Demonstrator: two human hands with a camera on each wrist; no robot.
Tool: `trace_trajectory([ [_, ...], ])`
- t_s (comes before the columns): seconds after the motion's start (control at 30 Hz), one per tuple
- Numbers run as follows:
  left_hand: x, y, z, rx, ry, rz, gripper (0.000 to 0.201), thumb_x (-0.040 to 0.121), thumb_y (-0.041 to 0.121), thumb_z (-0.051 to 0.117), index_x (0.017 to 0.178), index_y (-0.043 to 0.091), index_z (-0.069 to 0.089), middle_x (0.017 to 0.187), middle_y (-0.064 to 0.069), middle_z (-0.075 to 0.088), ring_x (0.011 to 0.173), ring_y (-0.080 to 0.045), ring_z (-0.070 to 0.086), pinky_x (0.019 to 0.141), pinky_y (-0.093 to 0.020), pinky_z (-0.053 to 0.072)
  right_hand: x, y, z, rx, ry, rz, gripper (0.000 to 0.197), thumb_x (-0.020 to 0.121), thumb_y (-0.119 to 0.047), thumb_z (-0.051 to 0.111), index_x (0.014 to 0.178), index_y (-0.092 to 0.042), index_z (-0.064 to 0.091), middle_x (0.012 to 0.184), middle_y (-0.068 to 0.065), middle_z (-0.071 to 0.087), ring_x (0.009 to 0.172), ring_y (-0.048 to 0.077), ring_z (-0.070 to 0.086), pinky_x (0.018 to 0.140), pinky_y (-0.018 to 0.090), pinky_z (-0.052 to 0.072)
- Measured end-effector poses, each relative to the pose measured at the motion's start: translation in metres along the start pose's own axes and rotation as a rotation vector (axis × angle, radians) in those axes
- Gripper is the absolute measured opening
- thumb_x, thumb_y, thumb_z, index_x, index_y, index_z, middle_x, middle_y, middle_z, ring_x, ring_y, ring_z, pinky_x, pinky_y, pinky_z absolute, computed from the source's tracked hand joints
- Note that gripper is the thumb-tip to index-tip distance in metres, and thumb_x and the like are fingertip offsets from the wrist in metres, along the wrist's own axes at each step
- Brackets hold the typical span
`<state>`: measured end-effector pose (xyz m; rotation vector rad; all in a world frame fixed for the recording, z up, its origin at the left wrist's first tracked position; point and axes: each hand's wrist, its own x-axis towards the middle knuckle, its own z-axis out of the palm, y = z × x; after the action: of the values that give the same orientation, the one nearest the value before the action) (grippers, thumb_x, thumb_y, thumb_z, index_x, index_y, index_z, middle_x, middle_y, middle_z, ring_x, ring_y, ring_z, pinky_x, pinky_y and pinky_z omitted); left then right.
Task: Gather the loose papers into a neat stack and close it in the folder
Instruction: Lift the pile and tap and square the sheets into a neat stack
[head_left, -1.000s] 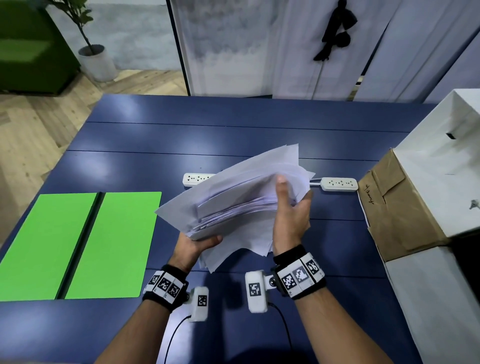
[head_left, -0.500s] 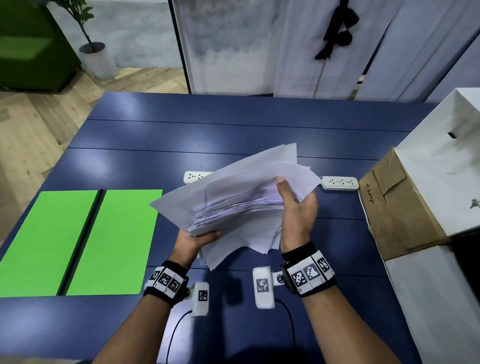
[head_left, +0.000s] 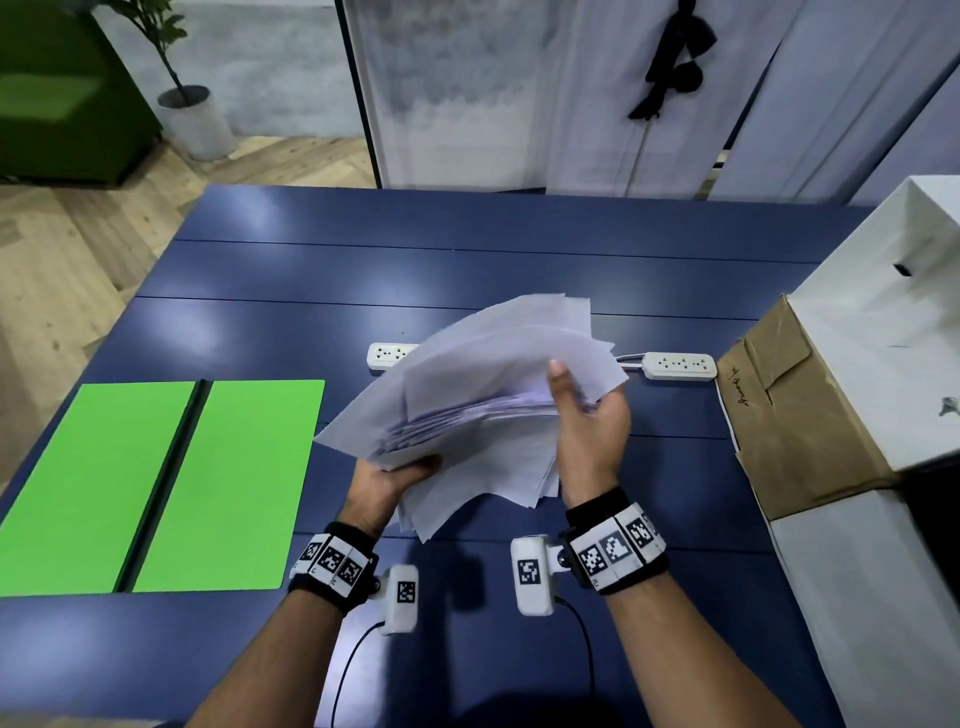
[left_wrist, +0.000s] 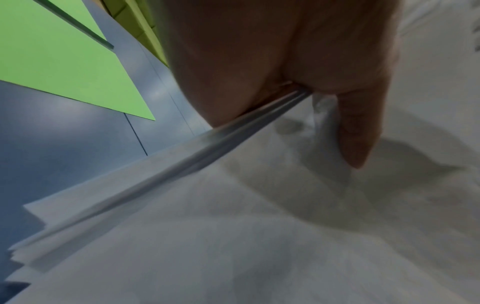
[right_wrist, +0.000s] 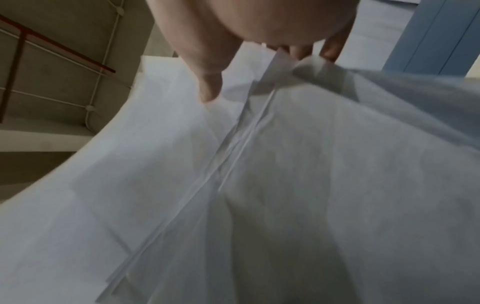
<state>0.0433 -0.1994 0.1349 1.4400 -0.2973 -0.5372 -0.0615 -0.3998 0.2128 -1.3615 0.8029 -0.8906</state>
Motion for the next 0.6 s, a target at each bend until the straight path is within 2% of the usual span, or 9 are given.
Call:
trace_trajectory([
  [0.1,0.0,-0.002,0.0,-0.064,0.024,-0.008,0.04,0.078,-0.017,0.069,0.113,0.003,0.069,0.104,-0.002,0.077,0.095,-0.015,0.072,0.084,-0.027,0.056,0.013,0.002,-0.015,0.12,-0.12,-0.034,0.038,0.093,-0.034,0.068,0.122,-0.01,0.059,0.11,0.0,0.071,0.101,0.008,0.066,0.091,0.025,0.051],
  [0.23,0.0,0.001,0.004,-0.118,0.019,-0.045,0.034,0.082,-0.012,0.068,0.114,-0.003,0.069,0.107,-0.013,0.077,0.094,-0.021,0.073,0.082,-0.029,0.058,0.023,0.015,-0.033,0.116,-0.264,0.037,0.055,0.084,-0.057,0.069,0.117,-0.016,0.055,0.102,-0.016,0.073,0.098,0.0,0.066,0.09,0.02,0.051],
  [0.3,0.002,-0.001,0.005,-0.135,0.052,-0.069,0.029,0.082,-0.008,0.072,0.11,-0.002,0.072,0.108,-0.018,0.075,0.092,-0.025,0.073,0.084,-0.034,0.058,0.023,0.024,-0.04,0.131,-0.334,0.071,0.052,0.08,-0.045,0.066,0.117,-0.01,0.053,0.101,-0.02,0.074,0.096,-0.006,0.065,0.086,0.016,0.049],
  [0.37,0.003,-0.001,0.006,-0.143,0.108,-0.101,0.023,0.079,-0.003,0.077,0.102,-0.001,0.074,0.102,-0.019,0.075,0.086,-0.026,0.071,0.083,-0.04,0.057,0.023,0.035,-0.048,0.173,-0.425,0.104,0.053,0.083,-0.023,0.05,0.131,-0.002,0.05,0.12,-0.007,0.071,0.11,0.005,0.065,0.09,0.018,0.05],
  [0.4,0.004,-0.001,0.006,-0.14,0.13,-0.115,0.02,0.077,0.0,0.079,0.097,0.0,0.075,0.097,-0.018,0.075,0.082,-0.026,0.07,0.082,-0.04,0.056,0.022,0.039,-0.051,0.188,-0.455,0.126,0.059,0.081,-0.014,0.049,0.139,-0.004,0.047,0.13,0.0,0.067,0.12,0.012,0.063,0.096,0.021,0.049],
  [0.43,0.005,-0.002,0.007,-0.136,0.149,-0.127,0.015,0.077,0.001,0.08,0.092,0.001,0.076,0.092,-0.016,0.075,0.079,-0.025,0.069,0.08,-0.04,0.056,0.022,0.044,-0.054,0.167,-0.484,0.139,0.069,0.079,-0.012,0.057,0.146,-0.009,0.042,0.141,0.003,0.061,0.13,0.016,0.057,0.104,0.026,0.047],
  [0.5,0.004,-0.001,0.008,-0.144,0.167,-0.137,0.01,0.078,-0.001,0.078,0.085,0.005,0.078,0.088,-0.013,0.076,0.076,-0.024,0.07,0.076,-0.037,0.057,0.017,0.051,-0.058,0.025,-0.539,0.128,0.106,0.07,-0.034,0.087,0.156,-0.016,0.027,0.154,0.006,0.047,0.145,0.019,0.042,0.118,0.036,0.035],
  [0.53,0.005,-0.001,0.008,-0.153,0.167,-0.142,0.01,0.078,-0.002,0.077,0.084,0.006,0.079,0.088,-0.013,0.076,0.075,-0.024,0.07,0.076,-0.038,0.058,0.015,0.053,-0.058,-0.057,-0.551,0.113,0.117,0.064,-0.04,0.092,0.157,-0.018,0.023,0.156,0.004,0.044,0.147,0.019,0.038,0.121,0.04,0.031],
  [0.6,0.004,-0.001,0.008,-0.166,0.154,-0.146,0.011,0.078,0.0,0.078,0.088,0.004,0.078,0.091,-0.015,0.076,0.078,-0.025,0.071,0.081,-0.042,0.058,0.014,0.061,-0.054,-0.164,-0.524,0.085,0.113,0.066,-0.027,0.094,0.155,-0.022,0.025,0.153,-0.001,0.047,0.145,0.015,0.041,0.122,0.047,0.031],
])
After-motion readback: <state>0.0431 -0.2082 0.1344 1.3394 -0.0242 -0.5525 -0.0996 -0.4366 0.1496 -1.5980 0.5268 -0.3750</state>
